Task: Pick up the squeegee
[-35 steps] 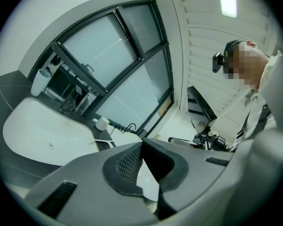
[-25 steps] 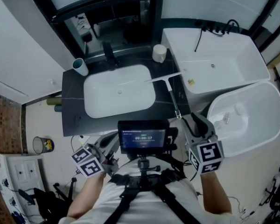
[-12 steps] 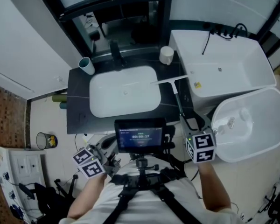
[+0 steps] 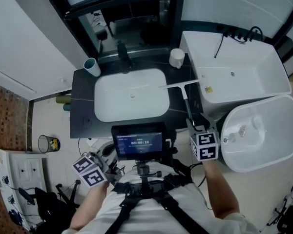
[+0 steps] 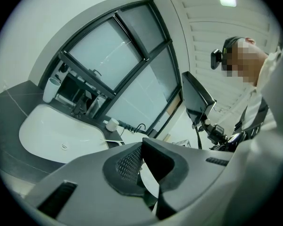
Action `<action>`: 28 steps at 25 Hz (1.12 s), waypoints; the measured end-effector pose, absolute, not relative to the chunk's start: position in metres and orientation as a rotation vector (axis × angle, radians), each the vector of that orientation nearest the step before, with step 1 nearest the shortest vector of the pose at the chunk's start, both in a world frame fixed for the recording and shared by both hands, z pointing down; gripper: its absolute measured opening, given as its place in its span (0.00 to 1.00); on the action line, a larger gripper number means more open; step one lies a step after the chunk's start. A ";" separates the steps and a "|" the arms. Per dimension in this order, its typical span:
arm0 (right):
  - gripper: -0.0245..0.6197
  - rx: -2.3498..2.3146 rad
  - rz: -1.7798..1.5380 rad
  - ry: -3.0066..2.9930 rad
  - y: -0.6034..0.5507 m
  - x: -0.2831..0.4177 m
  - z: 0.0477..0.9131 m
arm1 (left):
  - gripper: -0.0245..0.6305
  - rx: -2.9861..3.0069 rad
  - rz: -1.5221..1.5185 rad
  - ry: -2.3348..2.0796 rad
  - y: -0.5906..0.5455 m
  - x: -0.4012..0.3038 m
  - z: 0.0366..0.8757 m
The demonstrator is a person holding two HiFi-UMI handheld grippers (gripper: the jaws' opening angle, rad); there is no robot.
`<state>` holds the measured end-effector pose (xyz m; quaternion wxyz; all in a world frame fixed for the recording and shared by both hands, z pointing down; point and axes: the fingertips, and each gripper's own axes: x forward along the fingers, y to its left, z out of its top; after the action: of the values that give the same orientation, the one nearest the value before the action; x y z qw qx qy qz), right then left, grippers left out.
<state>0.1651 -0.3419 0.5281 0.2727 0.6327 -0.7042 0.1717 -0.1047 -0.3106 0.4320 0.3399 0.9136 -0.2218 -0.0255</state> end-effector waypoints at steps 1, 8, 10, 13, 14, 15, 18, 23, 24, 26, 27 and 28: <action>0.36 1.699 0.467 -1.889 -0.344 0.166 0.533 | 0.03 2.378 -0.069 -0.585 -0.312 -0.106 0.432; 0.36 1.657 0.534 -1.854 -0.351 0.173 0.567 | 0.03 2.379 -0.069 -0.619 -0.315 -0.108 0.431; 0.36 1.640 0.540 -1.847 -0.354 0.174 0.576 | 0.03 2.385 -0.058 -0.621 -0.315 -0.107 0.432; 0.36 1.617 0.558 -1.835 -0.361 0.176 0.591 | 0.03 2.392 -0.042 -0.625 -0.316 -0.105 0.432; 0.36 1.612 0.564 -1.830 -0.363 0.177 0.595 | 0.03 2.393 -0.037 -0.628 -0.317 -0.105 0.432; 0.36 1.608 0.570 -1.826 -0.365 0.178 0.598 | 0.03 2.393 -0.034 -0.632 -0.318 -0.105 0.432; 0.36 1.597 0.589 -1.824 -0.371 0.179 0.606 | 0.03 2.389 -0.034 -0.653 -0.320 -0.107 0.432; 0.36 1.563 0.611 -1.810 -0.375 0.185 0.622 | 0.03 2.380 -0.039 -0.694 -0.319 -0.108 0.432; 0.36 1.556 0.614 -1.806 -0.376 0.186 0.625 | 0.03 2.379 -0.038 -0.701 -0.319 -0.108 0.432; 0.36 1.550 0.619 -1.797 -0.377 0.190 0.630 | 0.03 2.379 -0.037 -0.710 -0.319 -0.108 0.432; 0.36 1.551 0.620 -1.792 -0.378 0.192 0.632 | 0.03 2.380 -0.035 -0.714 -0.319 -0.107 0.432; 0.36 1.551 0.622 -1.786 -0.379 0.194 0.635 | 0.03 2.380 -0.033 -0.716 -0.319 -0.107 0.432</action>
<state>0.1940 -0.3792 0.6351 0.3408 0.5962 -0.6864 0.2392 -0.1069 -0.3187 0.4320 0.3220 0.9065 -0.2728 -0.0125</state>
